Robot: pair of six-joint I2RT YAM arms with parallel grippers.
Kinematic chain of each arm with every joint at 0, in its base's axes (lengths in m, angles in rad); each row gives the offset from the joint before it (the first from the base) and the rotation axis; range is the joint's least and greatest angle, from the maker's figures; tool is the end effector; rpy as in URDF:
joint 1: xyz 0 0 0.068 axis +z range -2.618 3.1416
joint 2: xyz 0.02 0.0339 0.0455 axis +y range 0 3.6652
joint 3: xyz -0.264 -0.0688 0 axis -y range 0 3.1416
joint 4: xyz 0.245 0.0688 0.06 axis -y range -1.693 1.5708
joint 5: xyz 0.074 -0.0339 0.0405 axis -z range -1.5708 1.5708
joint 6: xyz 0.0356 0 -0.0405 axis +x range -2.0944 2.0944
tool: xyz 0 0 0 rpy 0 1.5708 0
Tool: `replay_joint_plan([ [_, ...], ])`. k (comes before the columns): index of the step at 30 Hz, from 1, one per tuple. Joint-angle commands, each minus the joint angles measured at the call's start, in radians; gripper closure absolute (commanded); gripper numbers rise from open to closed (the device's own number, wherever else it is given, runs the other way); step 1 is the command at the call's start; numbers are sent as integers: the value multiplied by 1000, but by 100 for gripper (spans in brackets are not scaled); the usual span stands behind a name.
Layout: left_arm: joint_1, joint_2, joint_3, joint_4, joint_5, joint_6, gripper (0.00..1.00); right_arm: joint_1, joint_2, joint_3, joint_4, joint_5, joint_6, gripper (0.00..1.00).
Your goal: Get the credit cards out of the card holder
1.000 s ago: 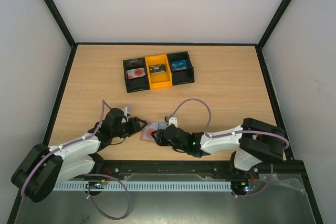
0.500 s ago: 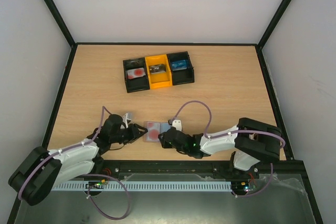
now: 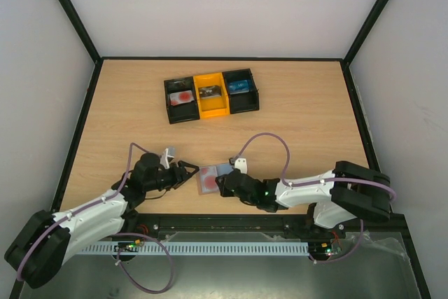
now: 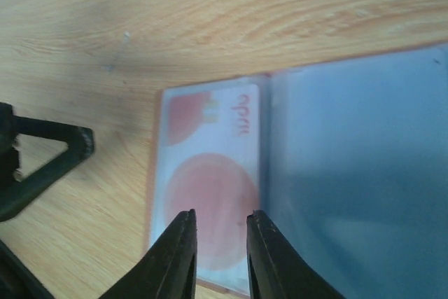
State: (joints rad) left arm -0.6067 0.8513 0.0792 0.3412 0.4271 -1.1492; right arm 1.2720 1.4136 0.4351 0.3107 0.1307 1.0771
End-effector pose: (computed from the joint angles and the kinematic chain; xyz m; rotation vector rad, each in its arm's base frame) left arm 0.1231 -0.1034 0.1397 -0.3084 2.3022 -1.4532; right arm 0.0783 0.2386 0.1368 -0.1630 2.4762 1.0469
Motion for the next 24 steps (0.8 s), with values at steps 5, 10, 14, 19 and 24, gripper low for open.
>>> replay_joint_plan([
  [5,-6,15,-8,81,53,10,36,4,41,96,-72,53,-66,80],
  [10,-6,29,-26,117,52,-10,36,-1,62,95,-78,70,-68,81],
  [14,-5,64,-38,178,62,-28,36,-5,71,85,-77,73,-70,81],
  [19,-6,113,-7,140,48,-5,43,-5,88,44,-5,22,-43,82],
  [24,-5,84,10,83,35,6,42,-5,123,52,-12,6,-32,82],
])
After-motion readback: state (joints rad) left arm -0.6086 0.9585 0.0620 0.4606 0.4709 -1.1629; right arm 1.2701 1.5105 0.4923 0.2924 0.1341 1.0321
